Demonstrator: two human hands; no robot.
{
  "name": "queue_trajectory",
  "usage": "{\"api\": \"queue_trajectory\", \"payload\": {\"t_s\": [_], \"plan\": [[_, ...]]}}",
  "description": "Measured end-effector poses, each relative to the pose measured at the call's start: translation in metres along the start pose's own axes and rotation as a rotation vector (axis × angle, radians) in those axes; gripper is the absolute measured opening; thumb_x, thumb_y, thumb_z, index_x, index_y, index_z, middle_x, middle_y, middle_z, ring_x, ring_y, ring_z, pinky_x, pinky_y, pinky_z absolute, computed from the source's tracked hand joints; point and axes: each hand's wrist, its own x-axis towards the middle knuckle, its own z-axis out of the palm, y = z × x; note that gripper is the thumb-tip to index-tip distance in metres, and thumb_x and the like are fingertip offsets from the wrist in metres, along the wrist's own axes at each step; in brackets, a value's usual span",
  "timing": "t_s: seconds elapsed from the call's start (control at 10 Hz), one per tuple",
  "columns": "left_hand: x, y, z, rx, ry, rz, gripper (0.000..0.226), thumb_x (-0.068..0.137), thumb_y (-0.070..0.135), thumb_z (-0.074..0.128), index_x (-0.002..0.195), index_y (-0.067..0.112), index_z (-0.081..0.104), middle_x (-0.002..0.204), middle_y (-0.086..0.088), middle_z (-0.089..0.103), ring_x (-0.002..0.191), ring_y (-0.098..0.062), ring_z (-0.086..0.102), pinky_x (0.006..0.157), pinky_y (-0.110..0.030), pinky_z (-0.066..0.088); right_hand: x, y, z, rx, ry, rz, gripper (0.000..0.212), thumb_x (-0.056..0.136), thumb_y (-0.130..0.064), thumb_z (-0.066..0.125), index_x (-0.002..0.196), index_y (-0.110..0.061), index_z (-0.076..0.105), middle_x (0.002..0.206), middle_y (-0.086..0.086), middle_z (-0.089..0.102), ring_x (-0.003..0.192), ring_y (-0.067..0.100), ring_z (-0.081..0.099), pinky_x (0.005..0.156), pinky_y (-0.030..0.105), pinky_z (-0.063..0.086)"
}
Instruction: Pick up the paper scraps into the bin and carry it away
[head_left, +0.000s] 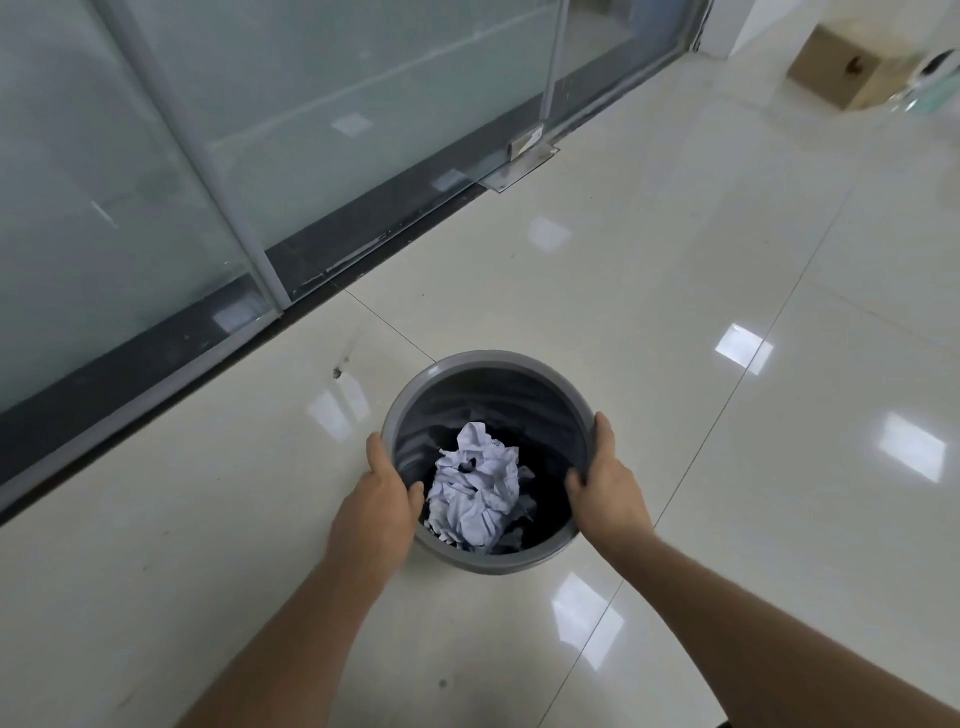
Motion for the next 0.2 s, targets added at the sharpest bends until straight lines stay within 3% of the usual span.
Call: {"api": "queue_trajectory", "payload": {"t_s": [0.1, 0.2], "plan": [[-0.001, 0.003, 0.000, -0.115, -0.015, -0.021, 0.076, 0.099, 0.032, 0.051, 0.155, 0.012, 0.004, 0.114, -0.020, 0.067, 0.092, -0.039, 0.069, 0.082, -0.049, 0.057, 0.001, -0.009, -0.006, -0.087, -0.007, 0.028, 0.070, 0.092, -0.023, 0.043, 0.149, -0.029, 0.004, 0.088, 0.008, 0.059, 0.071, 0.032, 0.060, 0.064, 0.039, 0.049], [-0.010, -0.007, -0.006, -0.145, -0.043, 0.005, 0.081, 0.097, 0.040, 0.053, 0.156, 0.016, 0.004, 0.130, -0.020, 0.059, 0.107, -0.040, 0.066, 0.088, -0.049, 0.055, -0.005, -0.013, -0.016, -0.245, -0.012, 0.040, 0.070, 0.095, -0.038, 0.042, 0.151, -0.024, 0.002, 0.108, 0.011, 0.058, 0.090, 0.034, 0.062, 0.066, 0.040, 0.048]]}}
